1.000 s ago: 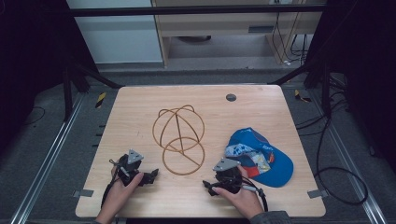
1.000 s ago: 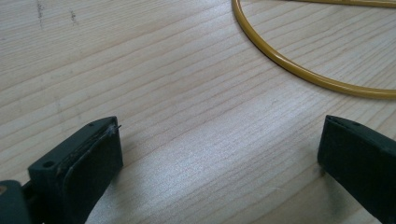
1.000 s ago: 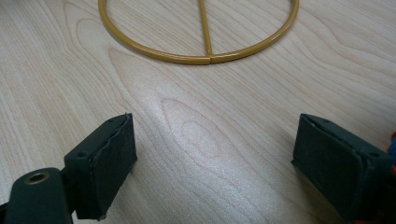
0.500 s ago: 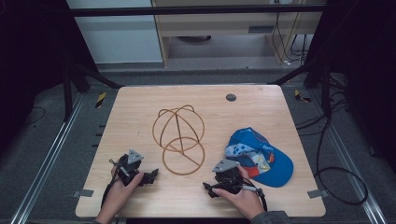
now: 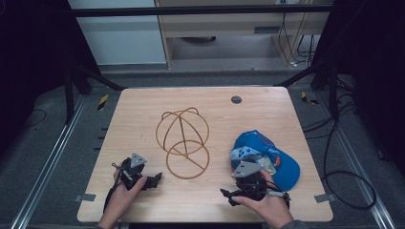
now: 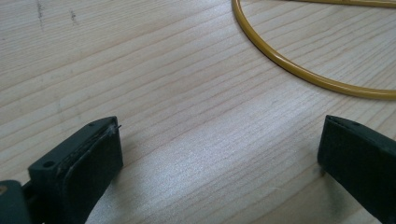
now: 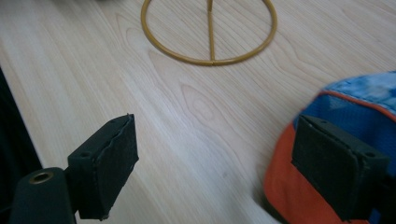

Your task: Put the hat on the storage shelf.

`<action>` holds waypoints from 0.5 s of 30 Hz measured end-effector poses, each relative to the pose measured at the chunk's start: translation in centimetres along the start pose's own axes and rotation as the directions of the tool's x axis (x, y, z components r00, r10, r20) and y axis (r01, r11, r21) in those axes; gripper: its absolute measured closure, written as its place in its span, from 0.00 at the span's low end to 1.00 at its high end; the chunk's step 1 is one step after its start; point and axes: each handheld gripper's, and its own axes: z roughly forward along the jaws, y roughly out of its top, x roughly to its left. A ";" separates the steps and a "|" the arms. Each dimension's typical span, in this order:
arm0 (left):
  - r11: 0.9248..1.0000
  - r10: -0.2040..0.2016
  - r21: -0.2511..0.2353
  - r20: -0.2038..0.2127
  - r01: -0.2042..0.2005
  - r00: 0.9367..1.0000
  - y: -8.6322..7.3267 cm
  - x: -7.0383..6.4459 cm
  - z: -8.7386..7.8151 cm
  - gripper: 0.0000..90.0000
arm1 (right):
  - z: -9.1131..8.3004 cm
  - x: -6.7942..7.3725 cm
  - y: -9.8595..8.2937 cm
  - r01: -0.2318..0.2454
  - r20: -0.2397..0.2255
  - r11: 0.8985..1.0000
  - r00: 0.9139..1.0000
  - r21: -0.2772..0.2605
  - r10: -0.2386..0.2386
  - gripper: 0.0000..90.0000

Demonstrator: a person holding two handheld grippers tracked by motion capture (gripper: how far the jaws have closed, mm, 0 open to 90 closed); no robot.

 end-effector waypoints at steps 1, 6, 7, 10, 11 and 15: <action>1.000 0.000 0.000 0.000 0.000 1.000 0.0 0.0 0.0 0.00 | -0.5 -0.2 -0.1 -0.006 -0.004 1.000 1.000 0.002 0.006 0.18; 1.000 -0.001 -0.001 -0.001 0.001 1.000 0.0 0.0 0.0 0.00 | -2.3 -1.8 -0.8 -0.021 0.023 1.000 1.000 0.011 0.020 0.20; 1.000 -0.001 -0.001 -0.001 0.001 1.000 0.0 0.0 0.0 0.00 | -2.7 -2.2 -0.9 -0.026 0.033 1.000 0.999 0.014 0.026 0.21; 1.000 -0.001 -0.001 -0.001 0.001 1.000 0.0 0.0 0.0 0.00 | -3.9 -3.3 -1.4 -0.039 0.053 0.999 0.998 0.017 0.038 0.23; 1.000 0.000 0.000 0.000 0.000 1.000 0.0 0.0 0.0 0.00 | -4.3 -3.6 -1.5 -0.040 0.061 0.999 0.997 0.022 0.038 0.24; 1.000 0.000 0.000 0.000 0.000 1.000 0.0 0.0 0.0 0.00 | -5.8 -5.0 -2.5 -0.050 0.086 0.997 0.995 0.052 0.046 0.28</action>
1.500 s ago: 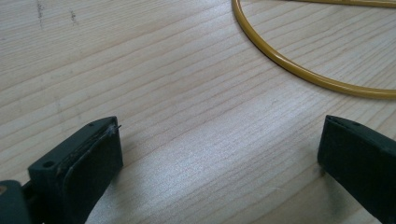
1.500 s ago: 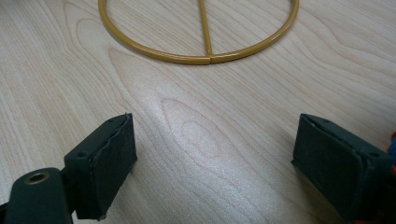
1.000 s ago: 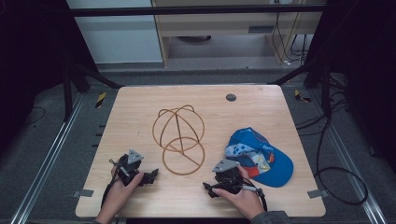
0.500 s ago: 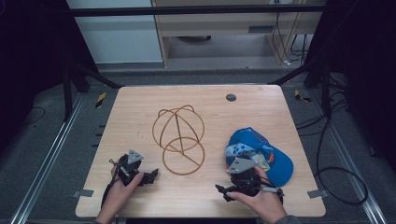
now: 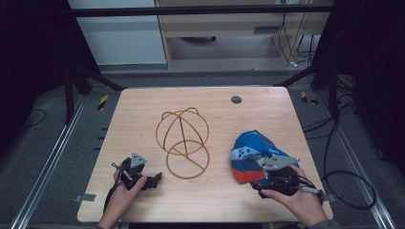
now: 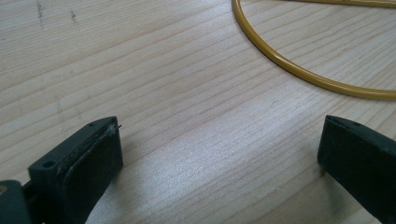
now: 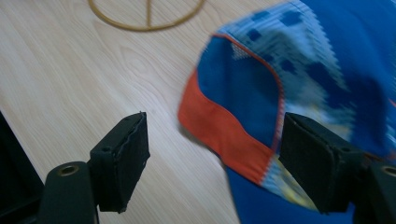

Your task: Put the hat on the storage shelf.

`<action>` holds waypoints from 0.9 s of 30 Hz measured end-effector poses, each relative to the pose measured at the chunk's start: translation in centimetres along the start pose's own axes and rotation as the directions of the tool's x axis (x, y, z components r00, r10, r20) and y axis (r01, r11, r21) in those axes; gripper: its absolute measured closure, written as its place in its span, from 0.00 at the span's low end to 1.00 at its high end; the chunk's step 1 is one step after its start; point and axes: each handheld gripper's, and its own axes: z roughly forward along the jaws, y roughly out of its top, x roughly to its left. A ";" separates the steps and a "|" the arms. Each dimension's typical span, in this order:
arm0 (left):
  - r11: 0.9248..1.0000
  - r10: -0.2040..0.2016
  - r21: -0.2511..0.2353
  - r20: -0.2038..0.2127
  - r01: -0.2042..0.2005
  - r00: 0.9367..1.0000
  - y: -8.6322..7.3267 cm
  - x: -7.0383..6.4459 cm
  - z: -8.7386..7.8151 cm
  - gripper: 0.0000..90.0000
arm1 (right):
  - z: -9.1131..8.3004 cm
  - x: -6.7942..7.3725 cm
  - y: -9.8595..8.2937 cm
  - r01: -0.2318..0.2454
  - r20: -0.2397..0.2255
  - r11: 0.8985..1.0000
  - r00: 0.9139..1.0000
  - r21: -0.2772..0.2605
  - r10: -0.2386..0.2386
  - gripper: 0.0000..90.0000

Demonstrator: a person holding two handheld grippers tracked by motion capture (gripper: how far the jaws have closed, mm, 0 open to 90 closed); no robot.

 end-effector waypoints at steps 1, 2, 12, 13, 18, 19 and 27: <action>1.000 0.000 0.000 0.000 0.000 1.000 0.0 0.0 0.0 0.00 | -0.3 -0.4 -0.2 -0.004 0.005 1.000 1.000 0.006 0.004 0.29; 1.000 0.000 0.000 0.000 0.000 1.000 0.0 0.0 0.0 0.00 | -0.6 -0.8 -0.4 -0.006 0.008 1.000 1.000 0.016 0.006 0.31; 1.000 -0.001 -0.001 -0.001 0.001 1.000 0.0 0.0 0.0 0.00 | -2.1 -5.3 -0.4 -0.015 0.029 0.991 1.000 0.132 0.011 0.44; 1.000 -0.001 -0.001 -0.001 0.001 1.000 0.0 0.0 0.0 0.00 | -2.1 -5.6 -0.2 -0.012 0.030 0.990 1.000 0.141 0.008 0.44; 1.000 0.000 0.000 0.000 0.000 1.000 0.0 0.0 0.0 0.00 | -2.2 -7.1 0.7 0.001 0.022 0.984 1.000 0.175 -0.005 0.47; 1.000 0.000 0.000 0.000 0.000 1.000 0.0 0.0 0.0 0.00 | -2.2 -7.3 0.9 0.007 0.013 0.984 1.000 0.179 -0.010 0.48; 1.000 0.000 -0.002 0.001 0.000 1.000 0.0 0.0 0.0 0.00 | -1.4 -8.9 2.5 0.022 -0.023 0.976 1.000 0.215 -0.017 0.56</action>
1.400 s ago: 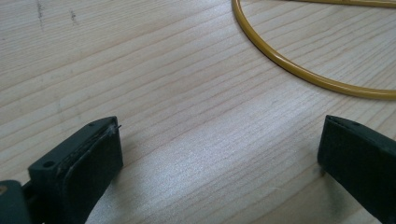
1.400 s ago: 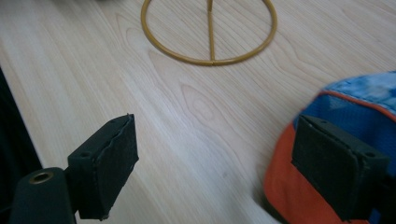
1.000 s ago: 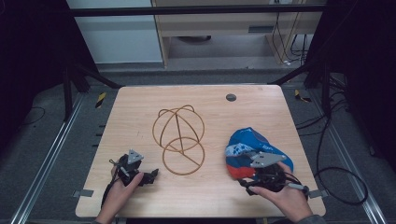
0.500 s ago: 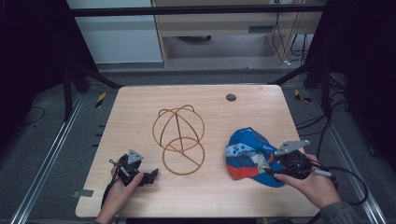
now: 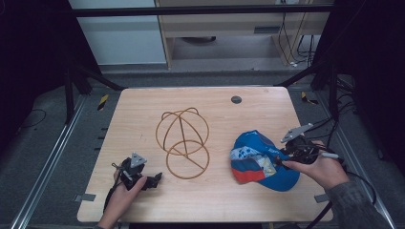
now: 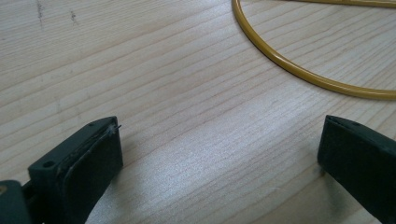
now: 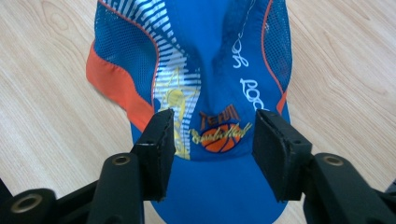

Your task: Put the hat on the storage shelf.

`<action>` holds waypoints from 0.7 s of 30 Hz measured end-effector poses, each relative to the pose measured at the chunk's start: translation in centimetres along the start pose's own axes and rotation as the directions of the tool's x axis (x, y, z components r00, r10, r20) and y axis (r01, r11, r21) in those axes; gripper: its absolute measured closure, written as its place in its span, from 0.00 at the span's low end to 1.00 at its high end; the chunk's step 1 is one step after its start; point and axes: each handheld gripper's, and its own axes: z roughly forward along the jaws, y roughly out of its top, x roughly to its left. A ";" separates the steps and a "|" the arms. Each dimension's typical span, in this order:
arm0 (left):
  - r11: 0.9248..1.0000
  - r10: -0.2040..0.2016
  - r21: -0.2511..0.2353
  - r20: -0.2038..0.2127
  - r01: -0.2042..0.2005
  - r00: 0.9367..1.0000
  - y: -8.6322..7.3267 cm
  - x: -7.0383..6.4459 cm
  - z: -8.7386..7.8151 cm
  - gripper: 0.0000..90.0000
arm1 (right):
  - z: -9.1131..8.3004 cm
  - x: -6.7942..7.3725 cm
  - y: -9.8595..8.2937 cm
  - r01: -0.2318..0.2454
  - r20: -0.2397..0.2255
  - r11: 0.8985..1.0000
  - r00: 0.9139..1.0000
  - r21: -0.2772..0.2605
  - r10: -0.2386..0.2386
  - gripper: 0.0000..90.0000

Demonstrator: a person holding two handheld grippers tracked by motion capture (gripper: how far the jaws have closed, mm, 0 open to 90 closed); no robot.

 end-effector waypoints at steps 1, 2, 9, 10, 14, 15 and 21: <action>1.000 0.000 0.002 0.000 0.000 1.000 0.0 0.0 0.0 0.00 | 0.1 -0.1 0.2 -0.001 -0.011 1.000 1.000 0.002 0.001 0.57; 1.000 0.000 0.000 0.000 0.000 1.000 0.0 0.0 0.0 0.00 | 0.3 -0.2 0.4 -0.004 -0.017 1.000 1.000 0.011 0.004 0.58; 1.000 -0.001 -0.001 -0.001 0.001 1.000 0.0 0.0 0.0 0.00 | 1.3 -0.7 1.6 0.004 -0.056 0.998 0.998 0.058 -0.001 0.62; 1.000 -0.001 -0.001 -0.001 0.001 1.000 0.0 0.0 0.0 0.00 | 1.4 -0.8 1.7 0.005 -0.060 0.998 0.998 0.058 -0.002 0.63; 1.000 0.001 0.003 -0.001 -0.001 1.000 0.0 0.0 0.0 0.00 | 1.9 -1.0 2.0 0.004 -0.075 0.998 0.997 0.067 0.001 0.67; 1.000 0.000 0.002 0.000 0.000 1.000 0.0 0.0 0.0 0.00 | 2.0 -1.0 2.1 0.001 -0.078 0.998 0.997 0.066 0.004 0.68; 1.000 0.001 0.002 0.000 -0.001 1.000 0.0 0.0 0.0 0.00 | 2.7 -0.9 2.6 0.012 -0.092 0.997 0.996 0.075 -0.005 0.75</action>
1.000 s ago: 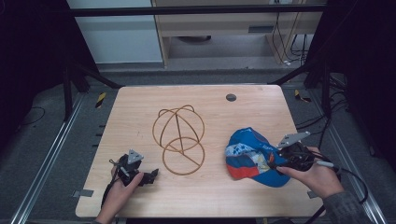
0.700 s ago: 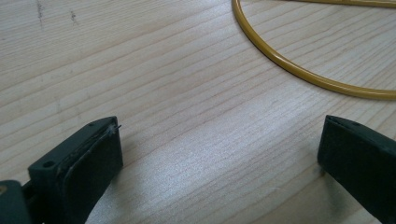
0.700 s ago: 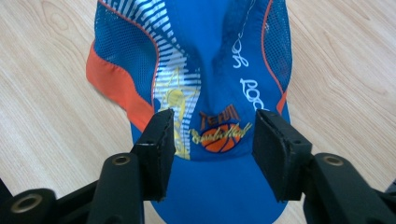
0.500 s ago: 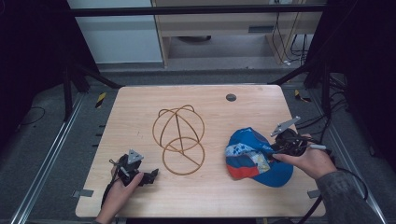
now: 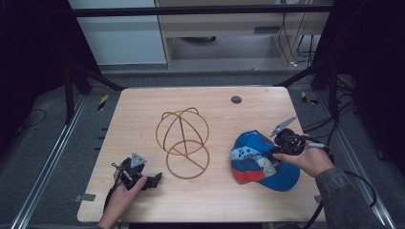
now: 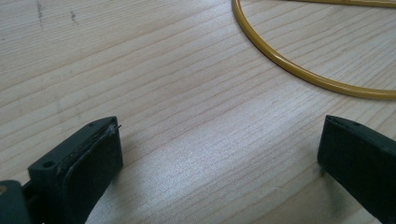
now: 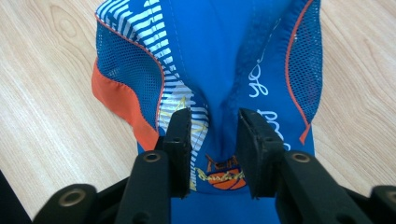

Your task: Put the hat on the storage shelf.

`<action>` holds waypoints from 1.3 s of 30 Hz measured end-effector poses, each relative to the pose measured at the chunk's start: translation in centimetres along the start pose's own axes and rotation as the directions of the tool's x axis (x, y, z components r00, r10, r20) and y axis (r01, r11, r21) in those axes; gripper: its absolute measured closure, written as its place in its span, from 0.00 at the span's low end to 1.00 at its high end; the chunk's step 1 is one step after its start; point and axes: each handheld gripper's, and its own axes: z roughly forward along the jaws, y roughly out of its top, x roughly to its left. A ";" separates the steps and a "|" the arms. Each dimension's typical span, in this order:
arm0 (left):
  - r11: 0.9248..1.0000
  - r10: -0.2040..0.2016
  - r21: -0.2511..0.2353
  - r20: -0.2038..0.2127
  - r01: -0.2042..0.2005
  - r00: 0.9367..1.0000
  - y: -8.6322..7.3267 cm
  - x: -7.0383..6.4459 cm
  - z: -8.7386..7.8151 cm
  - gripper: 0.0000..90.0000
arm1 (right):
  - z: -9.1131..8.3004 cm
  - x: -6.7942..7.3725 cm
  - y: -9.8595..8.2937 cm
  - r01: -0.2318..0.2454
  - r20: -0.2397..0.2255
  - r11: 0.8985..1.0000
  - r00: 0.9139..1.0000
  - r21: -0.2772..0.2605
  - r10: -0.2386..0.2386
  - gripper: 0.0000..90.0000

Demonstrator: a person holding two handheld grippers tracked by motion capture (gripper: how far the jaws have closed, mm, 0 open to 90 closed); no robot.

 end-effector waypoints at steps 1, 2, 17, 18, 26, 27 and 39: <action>1.000 0.000 0.000 0.000 0.000 1.000 0.0 0.0 0.0 0.00 | 0.0 0.0 0.0 0.000 0.000 1.000 1.000 0.000 0.000 0.75; 1.000 0.000 0.000 0.000 0.000 1.000 0.0 0.0 0.0 0.00 | 0.2 -0.1 0.1 -0.002 0.002 1.000 1.000 0.008 0.002 0.78; 1.000 0.000 0.000 0.000 0.000 1.000 0.0 0.0 0.0 0.00 | 1.2 -0.6 0.6 0.005 -0.011 1.000 1.000 0.030 -0.005 0.91; 1.000 -0.001 -0.003 0.001 0.001 1.000 0.0 0.0 0.0 0.00 | 1.3 -0.6 0.6 0.008 -0.013 0.999 1.000 0.031 -0.007 0.92; 1.000 -0.002 -0.002 -0.001 0.002 1.000 0.0 0.0 0.0 0.00 | 1.3 -0.9 0.6 -0.013 -0.038 0.999 0.999 0.035 0.014 1.00; 1.000 -0.002 -0.004 0.000 0.002 1.000 0.0 0.0 0.0 0.00 | 1.2 -0.9 0.6 -0.025 -0.046 0.999 0.999 0.035 0.027 1.00; 1.000 -0.001 0.000 -0.001 0.001 1.000 0.0 0.0 0.0 0.00 | -3.4 -0.7 1.7 0.017 -0.038 1.000 0.999 0.015 -0.016 1.00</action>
